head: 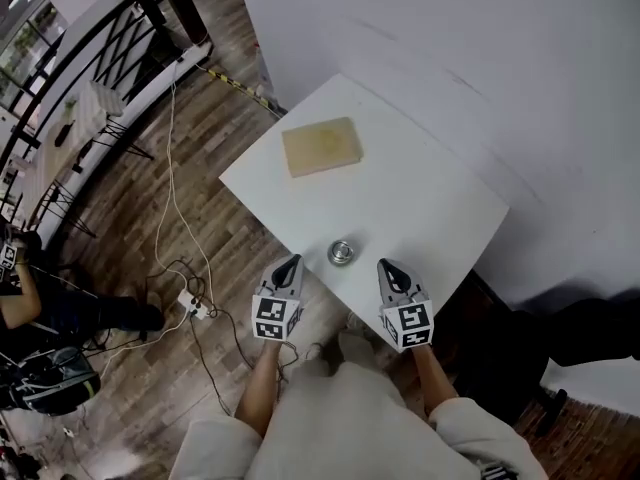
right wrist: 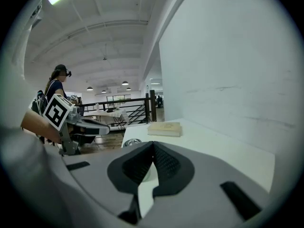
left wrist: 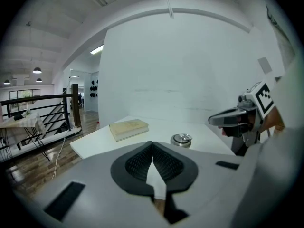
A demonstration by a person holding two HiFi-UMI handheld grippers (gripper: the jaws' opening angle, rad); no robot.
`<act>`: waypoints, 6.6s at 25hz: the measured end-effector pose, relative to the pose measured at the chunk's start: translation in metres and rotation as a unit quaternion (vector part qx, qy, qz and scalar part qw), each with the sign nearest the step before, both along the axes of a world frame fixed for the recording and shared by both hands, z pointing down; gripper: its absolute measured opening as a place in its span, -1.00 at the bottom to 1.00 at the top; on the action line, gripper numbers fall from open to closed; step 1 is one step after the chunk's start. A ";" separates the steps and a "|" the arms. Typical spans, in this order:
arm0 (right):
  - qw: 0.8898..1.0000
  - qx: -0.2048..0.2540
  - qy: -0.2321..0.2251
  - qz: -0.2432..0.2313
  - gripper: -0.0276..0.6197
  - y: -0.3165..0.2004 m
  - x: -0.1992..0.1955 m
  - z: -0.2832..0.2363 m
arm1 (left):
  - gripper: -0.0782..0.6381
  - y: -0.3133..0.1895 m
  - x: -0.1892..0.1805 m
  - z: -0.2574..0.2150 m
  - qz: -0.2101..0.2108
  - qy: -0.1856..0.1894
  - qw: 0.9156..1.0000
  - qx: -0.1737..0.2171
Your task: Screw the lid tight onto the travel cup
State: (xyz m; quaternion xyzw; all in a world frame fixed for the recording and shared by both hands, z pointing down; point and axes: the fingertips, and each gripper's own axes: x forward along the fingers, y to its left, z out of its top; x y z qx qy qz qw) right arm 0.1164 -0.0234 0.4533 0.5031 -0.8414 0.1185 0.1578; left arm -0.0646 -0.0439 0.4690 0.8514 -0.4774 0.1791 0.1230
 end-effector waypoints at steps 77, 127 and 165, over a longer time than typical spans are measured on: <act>0.996 -0.039 -0.072 -0.038 -0.65 0.019 -0.020 0.093 | 0.15 -0.013 0.099 0.117 0.182 0.053 0.982 0.014; 0.958 0.046 -0.028 -0.280 -0.11 -0.050 -0.126 0.061 | 0.15 -0.013 0.098 0.118 0.178 0.043 0.983 0.027; 0.971 0.072 -0.024 -0.226 0.16 -0.051 -0.122 0.057 | 0.15 -0.013 0.097 0.119 0.180 0.037 0.983 0.030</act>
